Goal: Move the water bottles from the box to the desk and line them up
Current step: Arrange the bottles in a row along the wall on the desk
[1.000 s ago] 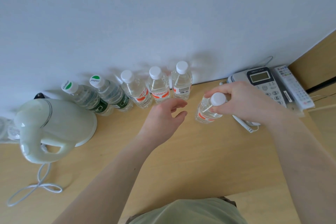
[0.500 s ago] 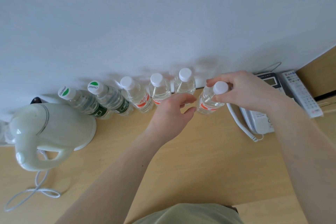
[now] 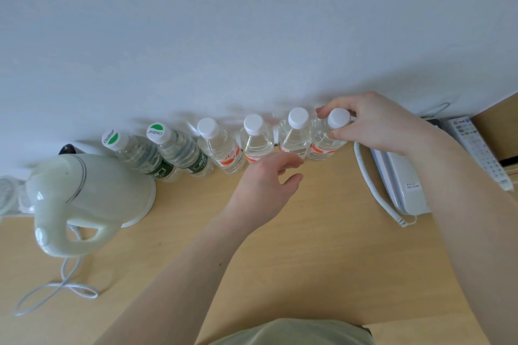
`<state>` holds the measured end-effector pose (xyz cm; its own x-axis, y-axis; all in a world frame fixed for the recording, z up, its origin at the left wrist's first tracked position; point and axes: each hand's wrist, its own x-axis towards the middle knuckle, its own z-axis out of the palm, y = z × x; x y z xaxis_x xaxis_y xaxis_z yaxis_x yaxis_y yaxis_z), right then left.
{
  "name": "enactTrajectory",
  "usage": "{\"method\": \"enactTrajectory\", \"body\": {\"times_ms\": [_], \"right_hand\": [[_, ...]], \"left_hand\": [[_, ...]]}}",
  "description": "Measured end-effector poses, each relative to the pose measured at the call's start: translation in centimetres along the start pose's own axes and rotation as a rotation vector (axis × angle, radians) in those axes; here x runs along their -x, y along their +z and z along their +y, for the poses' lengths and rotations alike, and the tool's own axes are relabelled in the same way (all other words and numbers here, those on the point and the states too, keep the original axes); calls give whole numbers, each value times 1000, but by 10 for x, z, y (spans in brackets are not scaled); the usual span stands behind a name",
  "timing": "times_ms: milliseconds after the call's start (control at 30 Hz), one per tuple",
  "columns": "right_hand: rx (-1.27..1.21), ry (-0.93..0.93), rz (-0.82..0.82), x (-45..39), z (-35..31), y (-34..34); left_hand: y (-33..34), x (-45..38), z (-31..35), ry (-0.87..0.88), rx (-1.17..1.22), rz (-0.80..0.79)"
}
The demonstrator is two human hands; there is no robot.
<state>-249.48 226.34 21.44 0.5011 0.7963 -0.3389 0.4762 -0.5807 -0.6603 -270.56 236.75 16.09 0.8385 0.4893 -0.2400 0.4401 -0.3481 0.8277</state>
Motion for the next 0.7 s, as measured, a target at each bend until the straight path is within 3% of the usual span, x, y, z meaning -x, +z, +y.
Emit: {"method": "enactTrajectory", "body": {"times_ms": [467, 700], "right_hand": [[36, 29, 118, -5, -4, 12], [50, -30, 292, 10, -14, 19]], "left_hand": [[-10, 10, -4, -32, 19, 2], [-21, 18, -11, -33, 34, 14]]}}
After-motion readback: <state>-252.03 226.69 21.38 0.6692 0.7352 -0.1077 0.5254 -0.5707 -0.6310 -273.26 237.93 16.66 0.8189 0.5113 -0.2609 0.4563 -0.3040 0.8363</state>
